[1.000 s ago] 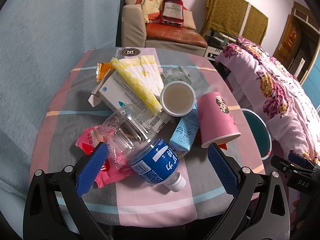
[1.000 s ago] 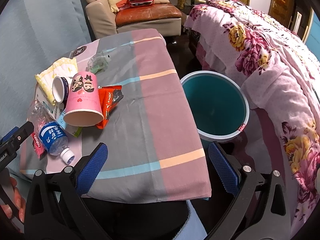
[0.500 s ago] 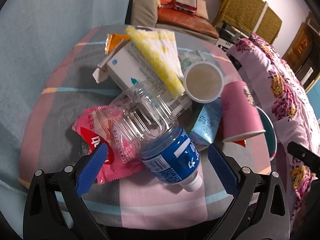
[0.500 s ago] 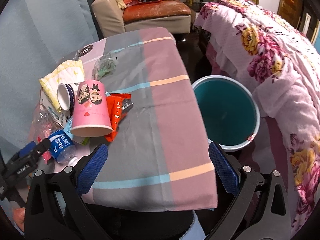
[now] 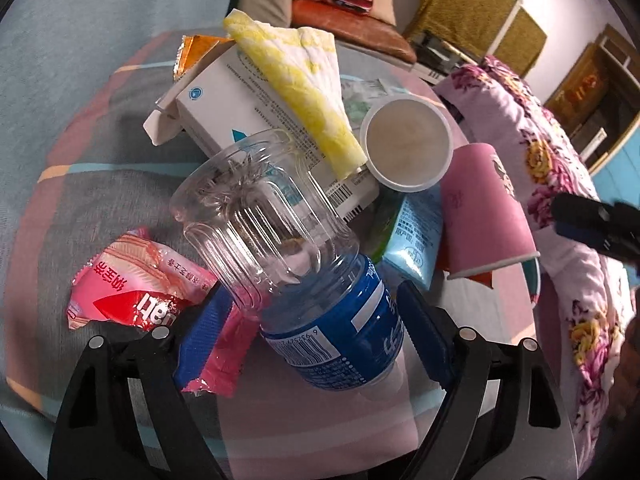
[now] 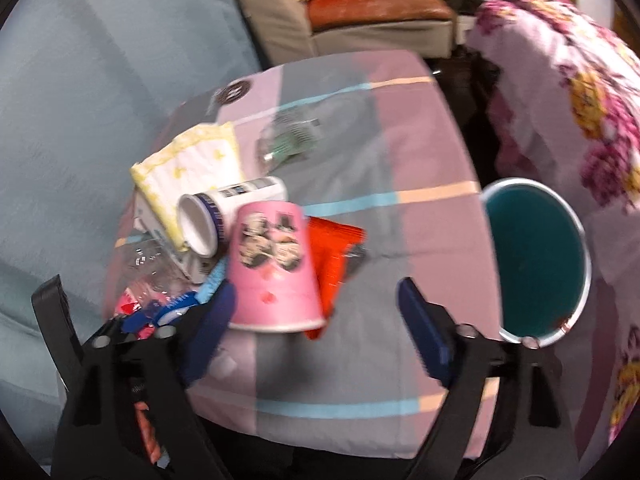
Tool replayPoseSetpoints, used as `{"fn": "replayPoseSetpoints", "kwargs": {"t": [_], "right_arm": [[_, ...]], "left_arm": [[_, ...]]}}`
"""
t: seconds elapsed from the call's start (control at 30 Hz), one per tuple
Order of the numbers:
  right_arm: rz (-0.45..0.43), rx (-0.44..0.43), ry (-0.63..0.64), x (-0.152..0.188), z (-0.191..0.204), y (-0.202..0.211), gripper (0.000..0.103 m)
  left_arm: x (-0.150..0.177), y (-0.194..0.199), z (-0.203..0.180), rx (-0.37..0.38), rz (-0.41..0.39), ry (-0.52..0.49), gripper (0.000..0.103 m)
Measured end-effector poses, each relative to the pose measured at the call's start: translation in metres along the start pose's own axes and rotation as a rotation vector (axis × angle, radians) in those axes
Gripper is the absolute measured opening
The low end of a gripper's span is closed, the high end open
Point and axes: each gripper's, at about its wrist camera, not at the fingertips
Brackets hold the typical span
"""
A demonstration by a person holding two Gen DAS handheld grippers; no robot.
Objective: Collect trash
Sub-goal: 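Grasp the blue-labelled water bottle with the left tool while the right tool grasps the pink paper cup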
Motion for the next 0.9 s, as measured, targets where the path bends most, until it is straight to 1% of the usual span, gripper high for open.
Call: {"fn": "replayPoseSetpoints", "kwargs": {"t": [0.13,0.3,0.33,0.37,0.4,0.47,0.53,0.77,0.9], "right_arm": [[0.062,0.005,0.033,-0.011,0.014,-0.027,0.077],[0.121,0.002,0.046,-0.012,0.023,-0.052,0.076],[0.128,-0.003,0.049,-0.01,0.024,-0.055,0.073],[0.132,-0.006,0.056,-0.008,0.026,-0.056,0.059],[0.138,-0.012,0.056,-0.007,0.026,-0.057,0.058],[0.125,-0.019,0.055,-0.004,0.026,-0.052,0.056],[0.112,-0.037,0.052,-0.002,0.026,-0.046,0.056],[0.044,-0.094,0.023,-0.002,0.011,-0.014,0.056],[-0.005,-0.115,-0.003,-0.002,-0.005,0.005,0.056]], "left_arm": [[0.003,0.002,0.008,0.019,0.002,0.015,0.086],[0.002,0.0,0.012,0.025,0.008,0.02,0.086],[0.001,-0.001,0.012,0.029,0.013,0.028,0.087],[0.0,-0.003,0.014,0.036,0.019,0.037,0.087],[0.0,-0.005,0.015,0.046,0.024,0.046,0.087],[0.001,-0.003,0.016,0.048,0.02,0.047,0.082],[0.0,0.003,0.014,0.023,0.007,0.028,0.08],[-0.001,0.036,0.015,-0.006,-0.039,-0.026,0.08],[-0.009,0.055,0.007,-0.009,-0.062,-0.052,0.08]]}}
Point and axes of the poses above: each gripper's, at about its wrist camera, not at the fingertips, and y roughly against the way its jaws point, z to its left, x to its underside, and after that the axes turned 5 degrees about -y, right-handed
